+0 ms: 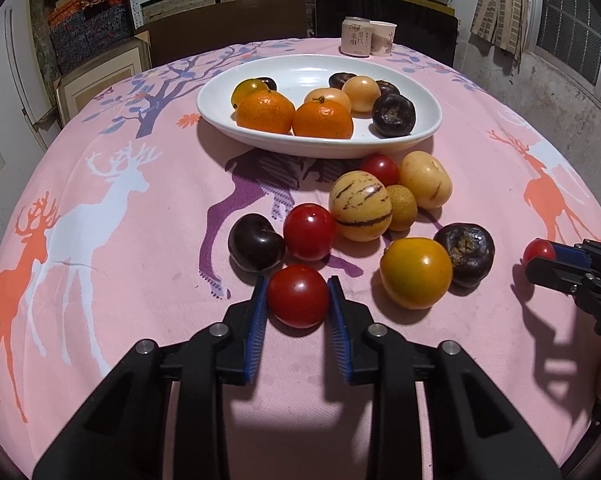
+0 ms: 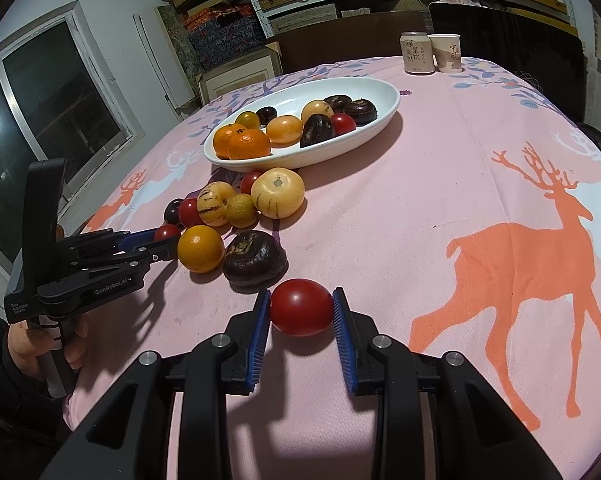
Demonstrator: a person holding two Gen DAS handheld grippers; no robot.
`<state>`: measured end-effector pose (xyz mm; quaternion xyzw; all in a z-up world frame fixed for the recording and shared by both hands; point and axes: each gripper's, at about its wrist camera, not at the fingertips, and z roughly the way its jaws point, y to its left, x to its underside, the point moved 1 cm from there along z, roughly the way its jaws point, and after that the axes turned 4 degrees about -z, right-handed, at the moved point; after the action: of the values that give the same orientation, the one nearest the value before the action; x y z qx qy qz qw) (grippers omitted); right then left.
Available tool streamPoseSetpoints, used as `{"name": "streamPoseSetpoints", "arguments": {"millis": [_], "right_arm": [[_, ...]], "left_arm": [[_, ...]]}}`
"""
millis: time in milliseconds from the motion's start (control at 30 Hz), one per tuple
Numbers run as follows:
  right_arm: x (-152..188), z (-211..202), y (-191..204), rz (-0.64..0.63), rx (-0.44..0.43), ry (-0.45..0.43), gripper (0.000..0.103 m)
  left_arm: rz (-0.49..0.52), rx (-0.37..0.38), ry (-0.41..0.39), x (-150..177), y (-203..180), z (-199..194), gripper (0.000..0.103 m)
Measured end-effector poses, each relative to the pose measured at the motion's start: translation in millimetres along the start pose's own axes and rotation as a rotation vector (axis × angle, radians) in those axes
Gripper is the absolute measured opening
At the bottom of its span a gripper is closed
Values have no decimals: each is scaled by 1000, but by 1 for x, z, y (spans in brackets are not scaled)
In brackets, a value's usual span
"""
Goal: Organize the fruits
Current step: 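Carry both red tomatoes onto the white plate and open both tools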
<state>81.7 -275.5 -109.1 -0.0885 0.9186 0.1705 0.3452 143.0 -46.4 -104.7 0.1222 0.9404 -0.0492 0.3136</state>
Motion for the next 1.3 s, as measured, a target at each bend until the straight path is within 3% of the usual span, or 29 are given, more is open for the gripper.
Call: {"name": "streamPoseSetpoints", "arguments": {"millis": [233,433,1000,1300], "right_arm": [[0,-1,-2,6,-9,0,31],[0,-1,-2,11,-12,-4,31],[-1,-2,0,1,-12,-7,31],[-10,-16,8,-48,-28,-61,31]], "left_arm": [[-16,17,8,0,2,1,30],[-39,68,-31,1,5,-11,28],[-23,62,-66,8,-1,-25,28],[-33,83,-92,5,1,-37,28]]}}
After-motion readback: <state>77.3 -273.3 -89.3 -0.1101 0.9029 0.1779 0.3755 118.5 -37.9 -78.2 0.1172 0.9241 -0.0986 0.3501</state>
